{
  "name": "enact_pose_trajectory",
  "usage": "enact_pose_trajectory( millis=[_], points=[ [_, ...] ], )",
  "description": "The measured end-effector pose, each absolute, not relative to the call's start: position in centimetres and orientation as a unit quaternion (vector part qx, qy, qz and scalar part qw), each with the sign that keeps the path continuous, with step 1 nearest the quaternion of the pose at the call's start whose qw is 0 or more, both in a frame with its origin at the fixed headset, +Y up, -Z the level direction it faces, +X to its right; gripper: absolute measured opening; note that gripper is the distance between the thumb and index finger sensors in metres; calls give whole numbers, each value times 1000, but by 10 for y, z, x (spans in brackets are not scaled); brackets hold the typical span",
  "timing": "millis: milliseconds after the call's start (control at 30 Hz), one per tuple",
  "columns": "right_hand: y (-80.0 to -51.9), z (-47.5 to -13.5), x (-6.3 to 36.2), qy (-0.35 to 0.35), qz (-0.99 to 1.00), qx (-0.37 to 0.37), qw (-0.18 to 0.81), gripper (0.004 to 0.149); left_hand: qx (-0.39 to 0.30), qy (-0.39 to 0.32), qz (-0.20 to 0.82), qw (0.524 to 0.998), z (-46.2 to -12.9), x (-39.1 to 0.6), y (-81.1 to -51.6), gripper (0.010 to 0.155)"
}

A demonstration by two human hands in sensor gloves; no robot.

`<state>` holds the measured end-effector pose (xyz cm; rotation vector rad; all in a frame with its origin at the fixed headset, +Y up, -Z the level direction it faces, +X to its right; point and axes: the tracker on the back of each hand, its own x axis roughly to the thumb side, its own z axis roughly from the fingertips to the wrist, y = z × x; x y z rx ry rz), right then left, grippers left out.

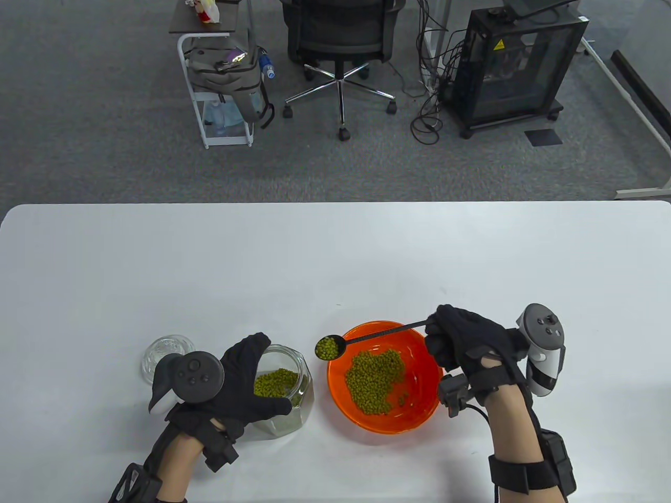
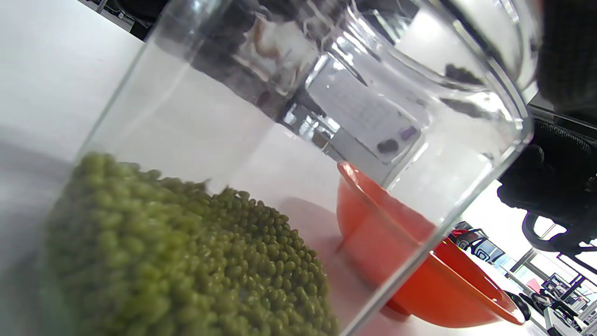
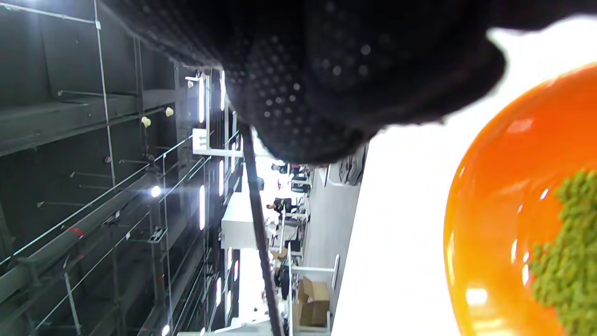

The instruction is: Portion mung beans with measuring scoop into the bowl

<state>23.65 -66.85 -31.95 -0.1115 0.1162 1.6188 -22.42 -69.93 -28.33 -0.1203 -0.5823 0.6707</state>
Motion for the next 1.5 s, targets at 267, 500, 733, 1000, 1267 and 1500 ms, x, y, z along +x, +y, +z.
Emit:
enact_pose_trajectory(
  millis=[267,500,733,1000,1267,1500],
  points=[
    [-684,-314,288,28,749,-92,656,44,-58,-281,325,901,-283,-224,-699,124],
    [-696,-305,312,11,756,-107,645,44,-58,-281,327,901,-283,-224,-700,124],
    [-692,-295,315,-25,797,-115,592,44,-58,-281,324,901,-283,-224,-700,124],
    [-682,-290,301,-32,842,-76,533,44,-58,-281,325,901,-283,-224,-700,124],
    [-665,-282,288,-69,865,-15,498,44,-58,-282,324,901,-283,-224,-700,124],
    [-646,-270,269,-112,888,44,443,43,-58,-281,325,901,-283,-224,-700,124]
  ],
)
